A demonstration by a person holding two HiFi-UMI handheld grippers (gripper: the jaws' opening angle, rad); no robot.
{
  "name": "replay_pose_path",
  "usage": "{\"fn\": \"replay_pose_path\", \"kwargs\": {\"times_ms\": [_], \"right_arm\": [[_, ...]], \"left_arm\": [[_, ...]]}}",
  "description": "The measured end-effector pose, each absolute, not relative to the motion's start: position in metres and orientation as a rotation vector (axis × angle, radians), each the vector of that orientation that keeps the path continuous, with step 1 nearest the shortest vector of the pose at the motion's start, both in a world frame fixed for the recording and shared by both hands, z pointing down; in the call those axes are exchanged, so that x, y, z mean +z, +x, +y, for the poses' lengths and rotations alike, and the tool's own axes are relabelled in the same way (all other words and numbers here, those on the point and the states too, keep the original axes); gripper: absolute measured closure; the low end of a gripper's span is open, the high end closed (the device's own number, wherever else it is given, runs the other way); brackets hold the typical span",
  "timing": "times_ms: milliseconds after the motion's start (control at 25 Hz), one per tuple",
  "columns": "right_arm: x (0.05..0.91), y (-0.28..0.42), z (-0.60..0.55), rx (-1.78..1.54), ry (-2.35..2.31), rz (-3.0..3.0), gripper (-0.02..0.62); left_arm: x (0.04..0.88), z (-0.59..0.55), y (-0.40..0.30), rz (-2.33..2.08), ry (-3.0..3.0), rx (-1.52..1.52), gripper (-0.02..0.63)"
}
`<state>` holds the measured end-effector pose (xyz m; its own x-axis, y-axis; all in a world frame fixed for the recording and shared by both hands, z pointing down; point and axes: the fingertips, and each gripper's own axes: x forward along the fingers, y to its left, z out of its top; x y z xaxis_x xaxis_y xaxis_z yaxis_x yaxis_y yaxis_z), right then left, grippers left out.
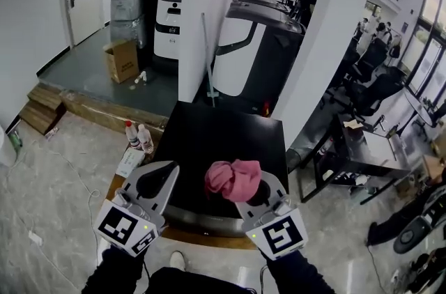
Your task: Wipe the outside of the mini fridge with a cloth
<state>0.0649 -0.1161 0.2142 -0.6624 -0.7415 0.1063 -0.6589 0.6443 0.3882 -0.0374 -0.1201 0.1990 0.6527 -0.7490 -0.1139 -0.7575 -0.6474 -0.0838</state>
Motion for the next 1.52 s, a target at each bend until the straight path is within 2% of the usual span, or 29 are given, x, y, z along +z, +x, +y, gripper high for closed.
{"fn": "replay_pose_path", "kwargs": {"times_ms": [240, 680, 1040, 1360, 1520], "right_arm": [[0.22, 0.026, -0.158, -0.455, 1.092, -2.553, 0.537], [0.206, -0.019, -0.309, -0.55, 1.083, -2.345, 0.537], [0.278, -0.037, -0.419, -0.293, 0.905, -2.233, 0.537], [0.353, -0.047, -0.468, -0.225, 0.795, -2.074, 0.537], [0.362, -0.048, -0.475, -0.213, 0.798, -2.088, 0.546]], "left_arm": [[0.198, -0.168, -0.069, 1.278, -2.785, 0.1, 0.6], [0.181, -0.286, -0.105, 1.187, -2.729, 0.135, 0.6], [0.23, -0.386, -0.1, 1.279, -2.754, 0.039, 0.6], [0.275, -0.411, -0.093, 1.259, -2.83, -0.047, 0.6], [0.278, -0.416, -0.093, 1.255, -2.84, -0.061, 0.6]]}}
